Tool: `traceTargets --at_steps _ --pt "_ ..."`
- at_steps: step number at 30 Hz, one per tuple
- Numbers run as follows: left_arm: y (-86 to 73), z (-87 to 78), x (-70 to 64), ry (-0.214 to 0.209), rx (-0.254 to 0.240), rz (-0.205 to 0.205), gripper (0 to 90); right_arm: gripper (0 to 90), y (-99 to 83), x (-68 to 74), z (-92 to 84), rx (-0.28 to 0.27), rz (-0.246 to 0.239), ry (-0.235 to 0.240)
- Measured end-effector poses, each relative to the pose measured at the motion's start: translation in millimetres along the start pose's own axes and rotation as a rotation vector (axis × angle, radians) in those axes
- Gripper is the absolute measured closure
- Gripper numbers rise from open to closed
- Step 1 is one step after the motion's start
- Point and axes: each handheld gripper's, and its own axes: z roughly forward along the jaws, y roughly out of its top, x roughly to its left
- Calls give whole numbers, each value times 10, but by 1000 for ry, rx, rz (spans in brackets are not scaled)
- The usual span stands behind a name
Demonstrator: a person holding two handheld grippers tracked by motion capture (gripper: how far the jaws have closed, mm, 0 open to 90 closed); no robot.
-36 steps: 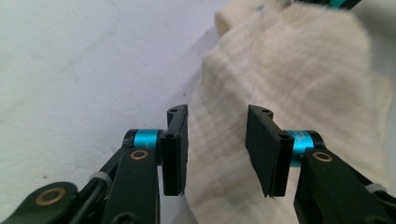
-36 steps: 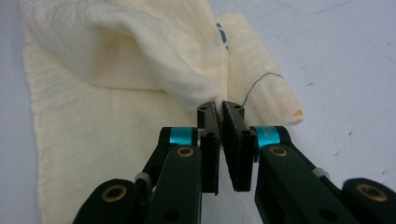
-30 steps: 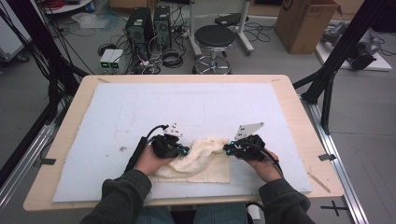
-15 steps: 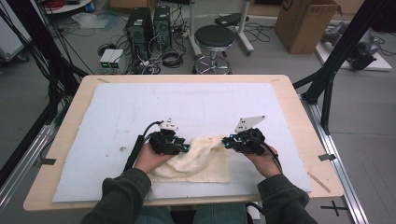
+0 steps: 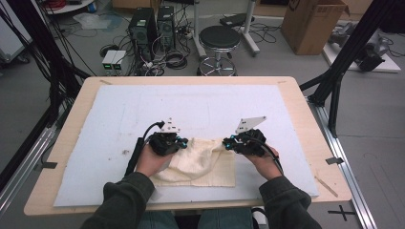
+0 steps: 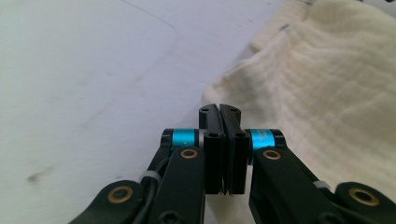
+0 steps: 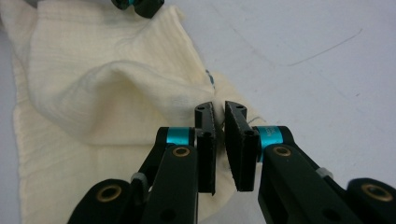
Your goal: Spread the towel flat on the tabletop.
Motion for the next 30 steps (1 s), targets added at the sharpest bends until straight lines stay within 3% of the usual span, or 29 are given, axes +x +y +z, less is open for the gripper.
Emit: traceTargets --at_steps 6,11,16,19,22,24,27,30 --pt "-12 -261 236 137 -57 -49 881 748 97 1 27 -37 -1 -10" --pt "-52 -386 414 200 -63 -95 880 674 78 -81 30 -41 48 -41" --pt "-106 -426 533 232 -54 -119 880 666 2 -278 52 -27 132 -64" --pt "-123 -407 569 237 -48 -124 880 616 -54 -390 150 -6 200 -15" --pt "-129 -375 569 243 -40 -122 879 618 -79 -447 305 47 208 -19" --pt "-133 -371 575 239 -39 -117 880 632 -91 -471 365 66 222 -48" --pt "-143 -375 592 236 -36 -120 880 652 -129 -526 412 56 256 -17" --pt "-162 -365 619 234 -25 -126 880 703 -130 -512 447 77 244 -9"
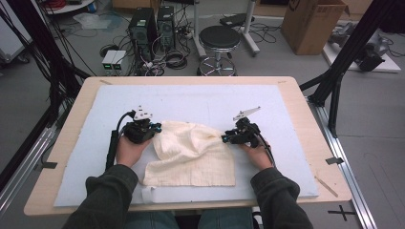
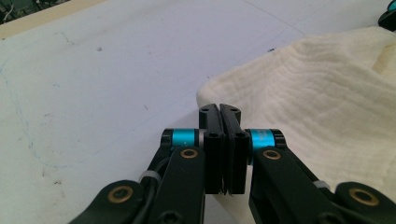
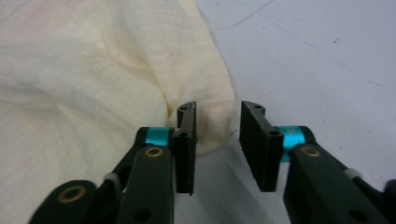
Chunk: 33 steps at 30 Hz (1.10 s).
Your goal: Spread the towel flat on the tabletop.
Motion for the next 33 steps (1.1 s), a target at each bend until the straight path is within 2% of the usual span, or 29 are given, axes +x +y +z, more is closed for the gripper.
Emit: traceTargets --at_steps 2,3,4,7,9,10,12,14,15,16,17,18,19,20,22,25,26,29,31,33 --pt "-7 10 13 -3 3 -7 879 770 4 8 14 0 -14 21" --pt "-8 12 14 -4 3 -7 880 835 8 21 18 5 -18 34" --pt "-8 12 14 -4 3 -7 880 847 11 26 23 4 -30 49" --pt "0 -18 22 1 -12 1 879 860 54 72 -9 30 -66 30" --pt "16 -33 29 9 -32 -2 880 862 122 111 -101 31 -101 0" --pt "35 -28 42 17 -38 7 880 862 171 120 -158 22 -122 -21" --pt "111 35 104 54 -59 -6 880 862 314 96 -259 18 -139 -77" --pt "286 120 216 122 -92 -39 878 859 524 -10 -324 9 -148 -182" --pt "384 156 269 152 -115 -49 867 849 647 -101 -356 -10 -134 -229" --pt "480 193 302 188 -115 -55 789 770 765 -189 -389 -31 -86 -264" --pt "556 214 325 192 -109 -68 663 625 861 -252 -417 -59 -52 -330" --pt "600 208 342 170 -115 -71 645 647 924 -295 -447 -78 -26 -343" --pt "614 187 342 165 -125 -51 646 644 955 -316 -467 -104 -19 -320" --pt "611 163 345 157 -124 -41 646 643 958 -301 -475 -118 -27 -316" --pt "564 122 353 137 -122 -47 636 623 929 -275 -450 -103 -48 -277" --pt "446 32 332 110 -124 -50 635 599 774 -213 -383 -97 -55 -207" --pt "411 -3 318 97 -110 -43 630 593 718 -187 -370 -90 -50 -181" --pt "267 -130 234 68 -133 -14 613 578 550 -65 -351 -75 -65 -135" --pt "166 -207 190 43 -136 -9 595 563 432 17 -366 -87 -75 -106" --pt "61 -292 126 18 -149 10 578 539 349 99 -387 -63 -76 -53"
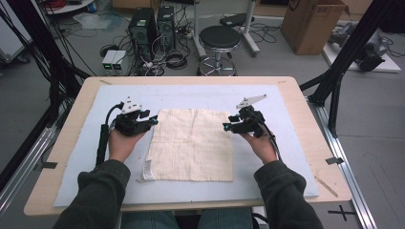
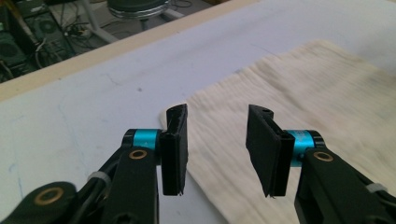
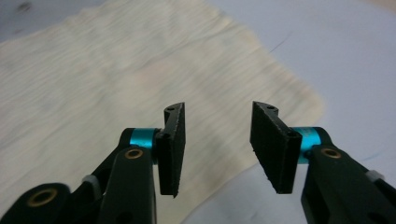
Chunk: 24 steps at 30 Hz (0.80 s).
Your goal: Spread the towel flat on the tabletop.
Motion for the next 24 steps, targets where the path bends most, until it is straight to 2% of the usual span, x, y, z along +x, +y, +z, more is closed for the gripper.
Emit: traceTargets --at_steps 1,2,3,4,8,11,15,18,20,24 --pt "-33 -41 -23 -14 -2 5 575 541 -41 65 -25 -4 -15 6" --pt "-33 -41 -23 -14 -2 5 566 541 -41 65 -25 -4 -15 6" --pt "-130 -161 -106 -51 -9 28 549 547 -132 197 -88 -30 -44 19" --pt "-170 -212 -145 -65 -6 38 544 544 -178 247 -109 -30 -53 41" --pt "-342 -384 -283 -123 -8 70 518 551 -381 430 -179 -40 -69 83" --pt "-458 -498 -351 -155 15 96 508 565 -525 536 -202 -17 -73 101" --pt "-563 -669 -354 -172 -20 76 502 562 -695 652 -249 -12 -83 119" --pt "-615 -708 -322 -194 -15 57 501 562 -773 718 -246 -3 -98 141" --pt "-647 -687 -329 -210 3 54 500 561 -798 745 -211 29 -114 146" --pt "-737 -540 -402 -240 100 77 496 565 -813 759 -155 58 -126 146"
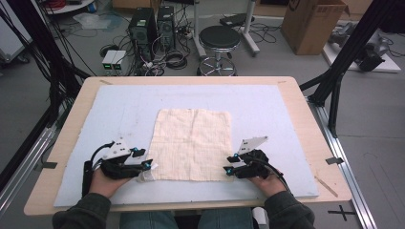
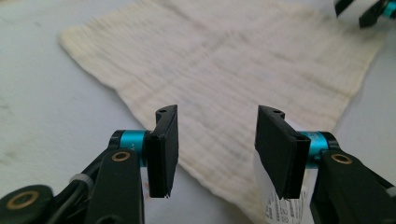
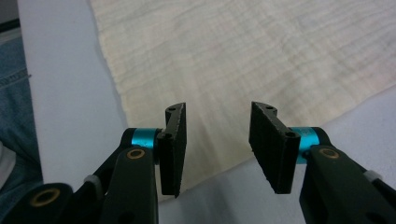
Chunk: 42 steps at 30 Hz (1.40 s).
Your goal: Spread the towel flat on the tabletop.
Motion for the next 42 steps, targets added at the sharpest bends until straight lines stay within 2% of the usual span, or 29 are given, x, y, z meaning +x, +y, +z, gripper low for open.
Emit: traceTargets --at_steps 2,3,5,6,8,10,12,16,17,21,24,28,30,33,35,38,42 --pt "-28 101 -5 -5 54 4 512 574 -1 1 22 17 -8 0" --pt "-31 143 -1 15 67 -9 520 576 -4 7 38 25 -12 -5" --pt "-32 207 33 19 88 -33 548 579 -8 15 59 39 -17 -9" --pt "-31 228 45 26 99 -28 563 588 -8 15 67 38 -22 -12" --pt "-20 249 53 31 88 -47 595 612 -5 8 69 38 -29 -20" --pt "-21 244 59 45 95 -33 638 645 -6 15 71 43 -40 -33" --pt "-27 238 63 54 94 -38 700 679 -2 17 74 46 -55 -41" --pt "-25 234 52 59 93 -33 753 869 6 -2 69 54 -56 -32" --pt "-24 232 50 47 95 -30 774 875 10 -7 65 59 -63 -30" --pt "-23 229 20 31 98 -19 820 884 26 -39 51 72 -63 -14" --pt "-20 227 2 13 93 -17 814 884 12 -61 9 81 -70 -16" --pt "-12 219 -25 7 80 -15 797 886 -34 -95 -61 84 -62 -31" --pt "-7 213 -22 3 82 -6 791 885 -49 -109 -85 76 -48 -23" --pt "-4 202 -24 0 68 -13 779 884 -56 -98 -98 82 -66 -25" --pt "0 180 -25 3 53 -24 759 881 -67 -96 -116 70 -55 -7" --pt "1 129 -5 7 38 -31 717 806 -74 -83 -143 29 -33 11" --pt "4 27 33 8 -22 -65 676 710 -72 -51 -164 -34 -24 20"
